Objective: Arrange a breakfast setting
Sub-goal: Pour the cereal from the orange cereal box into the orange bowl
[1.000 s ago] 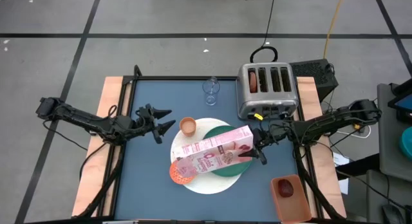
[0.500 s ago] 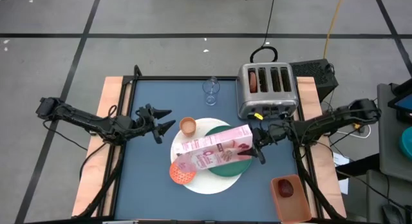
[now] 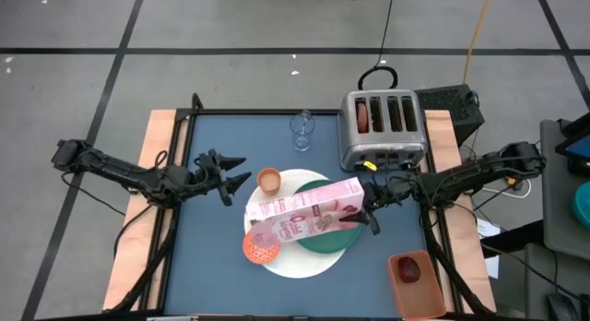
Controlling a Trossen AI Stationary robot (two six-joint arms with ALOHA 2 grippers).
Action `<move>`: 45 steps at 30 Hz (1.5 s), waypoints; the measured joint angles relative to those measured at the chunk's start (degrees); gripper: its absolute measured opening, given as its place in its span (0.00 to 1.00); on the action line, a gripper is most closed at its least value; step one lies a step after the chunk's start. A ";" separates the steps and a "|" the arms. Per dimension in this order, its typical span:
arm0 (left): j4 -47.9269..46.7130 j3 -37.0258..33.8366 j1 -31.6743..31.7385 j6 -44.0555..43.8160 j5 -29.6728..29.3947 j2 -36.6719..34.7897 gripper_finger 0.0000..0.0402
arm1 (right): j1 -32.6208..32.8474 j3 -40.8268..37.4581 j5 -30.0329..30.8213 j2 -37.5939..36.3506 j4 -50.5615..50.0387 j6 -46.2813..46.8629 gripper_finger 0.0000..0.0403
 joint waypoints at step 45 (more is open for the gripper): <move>-0.44 0.00 -0.01 -0.02 0.00 0.00 0.69 | -0.02 20.23 -0.20 0.00 -35.11 -8.89 0.53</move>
